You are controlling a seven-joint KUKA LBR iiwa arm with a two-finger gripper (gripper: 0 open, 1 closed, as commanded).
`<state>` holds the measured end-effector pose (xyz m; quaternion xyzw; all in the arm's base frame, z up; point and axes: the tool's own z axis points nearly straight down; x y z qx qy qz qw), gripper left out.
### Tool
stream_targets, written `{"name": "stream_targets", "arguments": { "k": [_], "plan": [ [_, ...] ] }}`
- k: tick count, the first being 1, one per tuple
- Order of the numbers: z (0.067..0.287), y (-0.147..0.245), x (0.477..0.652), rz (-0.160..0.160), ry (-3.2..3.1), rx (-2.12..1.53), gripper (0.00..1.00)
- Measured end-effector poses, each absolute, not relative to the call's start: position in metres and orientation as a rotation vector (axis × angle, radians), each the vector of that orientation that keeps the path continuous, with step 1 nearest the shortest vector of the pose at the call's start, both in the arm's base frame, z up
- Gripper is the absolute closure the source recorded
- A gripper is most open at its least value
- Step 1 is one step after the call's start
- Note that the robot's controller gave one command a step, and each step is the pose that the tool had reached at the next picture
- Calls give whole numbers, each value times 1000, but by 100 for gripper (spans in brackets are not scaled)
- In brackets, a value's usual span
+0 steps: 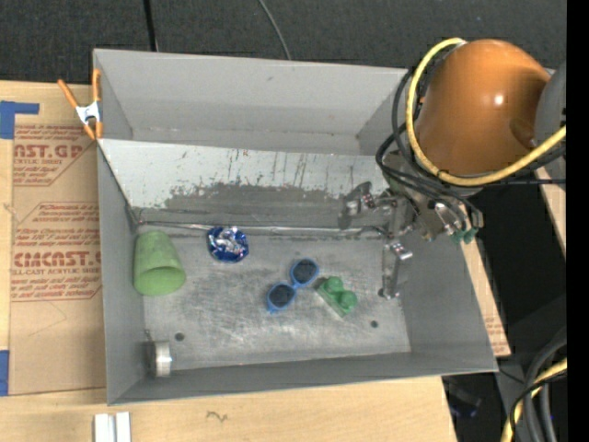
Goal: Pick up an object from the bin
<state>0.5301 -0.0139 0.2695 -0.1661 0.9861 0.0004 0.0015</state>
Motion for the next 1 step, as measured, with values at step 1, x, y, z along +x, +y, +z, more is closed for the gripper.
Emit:
{"name": "stream_targets", "arguments": {
  "k": [1],
  "plan": [
    [74,19,543,6,3058,-714,0]
  ]
}}
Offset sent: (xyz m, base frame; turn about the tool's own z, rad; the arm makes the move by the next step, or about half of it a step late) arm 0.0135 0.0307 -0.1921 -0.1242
